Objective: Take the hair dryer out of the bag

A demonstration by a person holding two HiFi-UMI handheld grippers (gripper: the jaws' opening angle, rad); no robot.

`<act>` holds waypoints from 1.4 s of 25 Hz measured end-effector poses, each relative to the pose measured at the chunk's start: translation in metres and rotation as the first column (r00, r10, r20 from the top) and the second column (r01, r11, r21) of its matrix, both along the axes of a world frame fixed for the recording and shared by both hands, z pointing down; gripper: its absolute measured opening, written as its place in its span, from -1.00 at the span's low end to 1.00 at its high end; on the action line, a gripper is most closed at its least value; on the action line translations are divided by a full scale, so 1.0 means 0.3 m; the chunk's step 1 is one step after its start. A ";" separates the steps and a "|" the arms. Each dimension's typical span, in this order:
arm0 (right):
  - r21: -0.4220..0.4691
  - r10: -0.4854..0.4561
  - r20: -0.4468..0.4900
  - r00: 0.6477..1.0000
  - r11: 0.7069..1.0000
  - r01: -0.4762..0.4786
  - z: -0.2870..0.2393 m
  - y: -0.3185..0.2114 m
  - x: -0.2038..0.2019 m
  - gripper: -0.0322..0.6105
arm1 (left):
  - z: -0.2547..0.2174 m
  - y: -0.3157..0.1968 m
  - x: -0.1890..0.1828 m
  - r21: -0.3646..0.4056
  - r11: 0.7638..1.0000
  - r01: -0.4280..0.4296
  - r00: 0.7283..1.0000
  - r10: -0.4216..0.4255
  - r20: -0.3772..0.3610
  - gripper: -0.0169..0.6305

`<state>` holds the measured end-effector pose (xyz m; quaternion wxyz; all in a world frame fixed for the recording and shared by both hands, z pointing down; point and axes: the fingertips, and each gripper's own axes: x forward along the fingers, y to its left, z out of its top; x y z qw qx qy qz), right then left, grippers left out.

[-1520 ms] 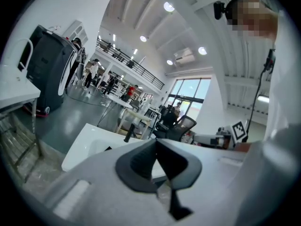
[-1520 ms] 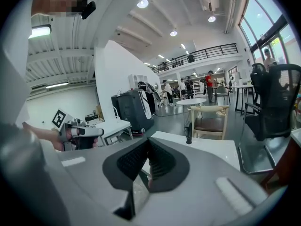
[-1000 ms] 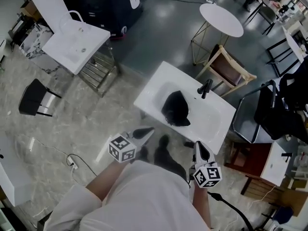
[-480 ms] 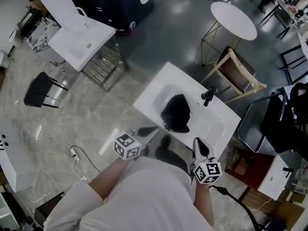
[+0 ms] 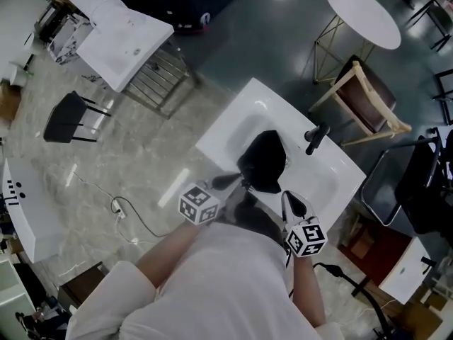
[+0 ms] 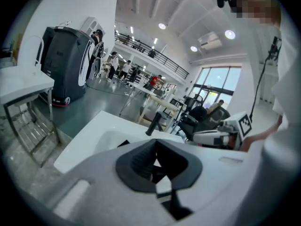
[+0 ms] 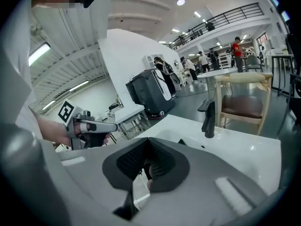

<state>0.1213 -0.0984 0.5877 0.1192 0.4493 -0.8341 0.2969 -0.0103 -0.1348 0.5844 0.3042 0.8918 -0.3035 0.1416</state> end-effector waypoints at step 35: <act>-0.169 -0.012 0.052 0.999 0.985 0.021 0.329 -0.192 0.152 -0.89 | 0.775 -0.134 0.191 -0.523 0.851 -0.054 0.780 0.363 0.510 -0.15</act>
